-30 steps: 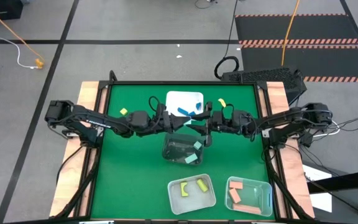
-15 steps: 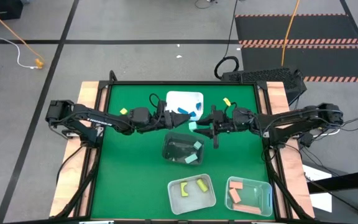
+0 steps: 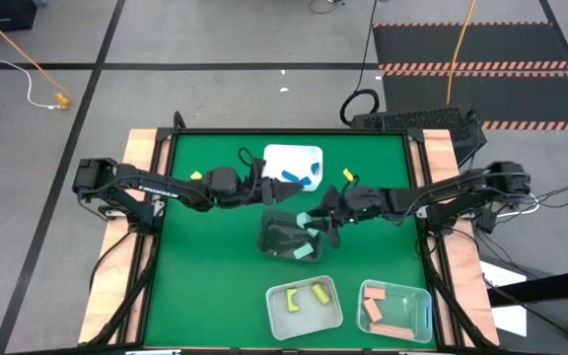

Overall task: Sort & place blocks by color
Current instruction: Put the light blue block into the black bin, then put the light green block into the gray bin

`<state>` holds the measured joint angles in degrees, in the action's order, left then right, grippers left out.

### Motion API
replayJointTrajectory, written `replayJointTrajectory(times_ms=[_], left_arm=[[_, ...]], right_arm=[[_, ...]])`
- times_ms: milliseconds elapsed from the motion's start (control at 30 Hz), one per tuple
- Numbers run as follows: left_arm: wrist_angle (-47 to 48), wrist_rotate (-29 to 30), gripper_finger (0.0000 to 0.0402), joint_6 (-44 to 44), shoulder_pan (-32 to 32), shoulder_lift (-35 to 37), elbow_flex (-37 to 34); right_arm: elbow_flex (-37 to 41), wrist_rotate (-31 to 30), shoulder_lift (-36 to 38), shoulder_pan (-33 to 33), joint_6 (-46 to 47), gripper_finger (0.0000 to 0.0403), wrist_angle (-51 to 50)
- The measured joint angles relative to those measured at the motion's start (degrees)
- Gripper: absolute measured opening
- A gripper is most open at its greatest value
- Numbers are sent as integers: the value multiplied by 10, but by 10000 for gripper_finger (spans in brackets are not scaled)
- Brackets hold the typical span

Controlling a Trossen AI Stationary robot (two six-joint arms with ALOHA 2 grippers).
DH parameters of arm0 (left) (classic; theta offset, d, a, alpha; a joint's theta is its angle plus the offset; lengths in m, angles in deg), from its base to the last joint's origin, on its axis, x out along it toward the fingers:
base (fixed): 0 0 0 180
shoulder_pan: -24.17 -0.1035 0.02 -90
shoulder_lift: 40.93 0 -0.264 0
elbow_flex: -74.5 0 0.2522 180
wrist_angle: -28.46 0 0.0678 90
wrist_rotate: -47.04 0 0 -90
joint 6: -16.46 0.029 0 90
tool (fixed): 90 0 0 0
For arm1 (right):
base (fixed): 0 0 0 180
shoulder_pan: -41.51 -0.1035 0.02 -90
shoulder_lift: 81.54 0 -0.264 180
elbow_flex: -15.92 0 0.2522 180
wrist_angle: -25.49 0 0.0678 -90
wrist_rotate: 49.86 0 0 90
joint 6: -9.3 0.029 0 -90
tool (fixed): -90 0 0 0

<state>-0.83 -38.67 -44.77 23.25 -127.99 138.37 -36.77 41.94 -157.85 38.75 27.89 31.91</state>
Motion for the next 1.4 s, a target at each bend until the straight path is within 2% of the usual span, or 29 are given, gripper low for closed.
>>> replayJointTrajectory(times_ms=[333, 400, 600, 700, 767, 900, 1067, 1233, 1400], left_arm=[[-4, 0, 267, -4, -6, 0, 0], [-3, 0, 260, -9, -6, 0, 0], [-1, 1, 254, -1, -6, 0, 0], [18, -6, 252, 22, -6, 1, 0], [48, -25, 246, 53, -9, 1, 0], [123, -66, 224, 60, -19, 11, 0], [214, -102, 199, 69, -39, 23, -1], [333, -104, 192, 94, -64, 48, 0], [538, -83, 203, 148, -104, 103, 0]], right_arm=[[0, 28, -77, -11, 64, 116, 18], [0, 34, -91, -11, 78, 126, 21], [0, 40, -108, -11, 103, 147, 56], [0, 22, -107, -11, 110, 149, 63], [0, 12, -107, -9, 110, 150, 62], [0, 13, -107, -4, 130, 155, 58], [0, 13, -107, 4, 140, 194, 60], [0, 13, -107, 6, 138, 230, 66], [1, 13, -92, 9, 137, 252, 62]])
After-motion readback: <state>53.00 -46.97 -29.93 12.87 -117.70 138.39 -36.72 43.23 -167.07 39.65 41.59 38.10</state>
